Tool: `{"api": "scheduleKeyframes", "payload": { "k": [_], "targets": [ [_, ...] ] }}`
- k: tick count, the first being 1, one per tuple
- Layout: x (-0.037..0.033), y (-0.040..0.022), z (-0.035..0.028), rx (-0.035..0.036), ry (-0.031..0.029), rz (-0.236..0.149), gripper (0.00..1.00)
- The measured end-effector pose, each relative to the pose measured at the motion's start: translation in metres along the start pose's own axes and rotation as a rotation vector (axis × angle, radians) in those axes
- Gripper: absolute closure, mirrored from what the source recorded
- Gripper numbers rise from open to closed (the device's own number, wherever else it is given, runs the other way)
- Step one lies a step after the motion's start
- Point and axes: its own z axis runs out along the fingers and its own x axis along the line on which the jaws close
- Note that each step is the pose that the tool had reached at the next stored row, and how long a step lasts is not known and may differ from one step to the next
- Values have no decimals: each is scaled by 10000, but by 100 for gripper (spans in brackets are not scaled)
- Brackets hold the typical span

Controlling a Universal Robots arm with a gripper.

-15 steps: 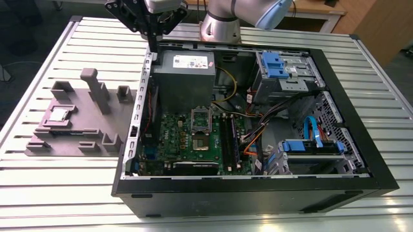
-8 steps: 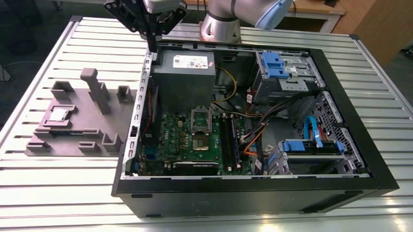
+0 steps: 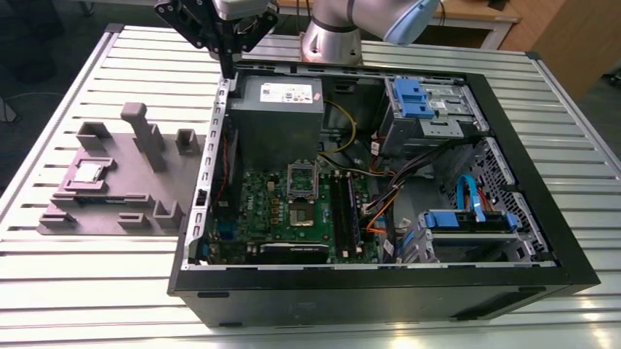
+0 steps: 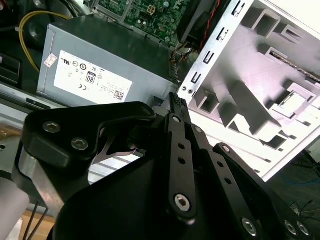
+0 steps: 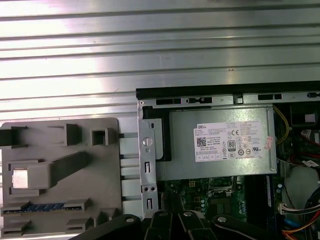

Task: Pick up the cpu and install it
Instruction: 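Reach for the cpu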

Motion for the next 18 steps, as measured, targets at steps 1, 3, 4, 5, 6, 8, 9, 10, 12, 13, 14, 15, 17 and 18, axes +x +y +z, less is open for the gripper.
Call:
{"api": "scheduleKeyframes", "payload": {
  "k": [1,3,4,5,6,8,9,10,12,13,14,15,17,18],
  "targets": [
    [2,0,0,0,0,0,89],
    [7,-1,0,0,0,0,89],
    [9,-1,0,0,0,0,89],
    [11,-1,0,0,0,-1,89],
    [13,-1,0,0,0,0,89],
    [17,-1,0,0,0,0,89],
    [43,-3,0,0,0,0,89],
    [53,-4,1,1,1,0,89],
    [57,-4,1,0,0,1,89],
    [59,-4,2,0,0,1,89],
    [62,-5,2,0,1,1,89],
    [65,-5,2,0,1,0,89],
    [71,-5,2,0,0,0,89],
    [73,-6,2,1,0,0,89]
  ]
}}
